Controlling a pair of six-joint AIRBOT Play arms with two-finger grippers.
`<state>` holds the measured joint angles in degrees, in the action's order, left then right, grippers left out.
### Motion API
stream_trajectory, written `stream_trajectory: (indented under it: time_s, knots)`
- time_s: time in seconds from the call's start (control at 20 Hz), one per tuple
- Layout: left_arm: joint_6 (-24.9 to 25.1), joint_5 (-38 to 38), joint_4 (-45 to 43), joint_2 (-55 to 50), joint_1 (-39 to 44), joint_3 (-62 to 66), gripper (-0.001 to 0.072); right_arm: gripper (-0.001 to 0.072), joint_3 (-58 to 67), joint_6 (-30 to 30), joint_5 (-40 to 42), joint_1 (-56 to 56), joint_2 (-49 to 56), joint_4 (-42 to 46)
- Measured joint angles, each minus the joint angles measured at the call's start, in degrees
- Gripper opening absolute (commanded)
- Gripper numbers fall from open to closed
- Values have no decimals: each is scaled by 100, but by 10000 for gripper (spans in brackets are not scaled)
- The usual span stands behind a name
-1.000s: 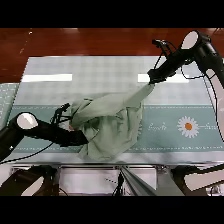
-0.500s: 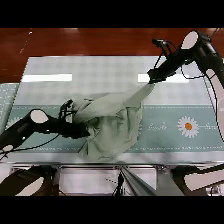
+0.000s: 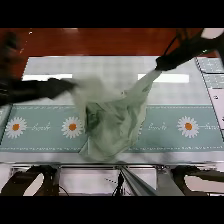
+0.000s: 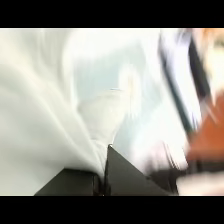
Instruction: Fold the shirts.
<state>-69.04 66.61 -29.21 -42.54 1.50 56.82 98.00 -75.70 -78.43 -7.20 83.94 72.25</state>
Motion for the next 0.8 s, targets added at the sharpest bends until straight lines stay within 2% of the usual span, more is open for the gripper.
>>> stream_trajectory:
  time_s: [0.1,0.25,0.35,0.45,0.6,0.8]
  knots:
    - [35,7,-85,446,-831,988,27,24,216,2,527,0,-723,15]
    - [61,-17,-168,859,-2039,2149,26,23,643,2,1770,-2,-1845,153]
    - [-9,15,-188,1032,-2529,2594,26,23,962,-72,2524,0,-2465,533]
    - [-153,162,-199,1132,-2789,2826,26,22,1248,-247,2907,-2,-2920,1067]
    - [-378,544,-192,1207,-2968,2990,26,23,1543,-481,2977,-2,-3359,2006]
    - [-708,876,122,1235,-3045,3058,27,23,1690,-557,2214,-2,-3480,2699]
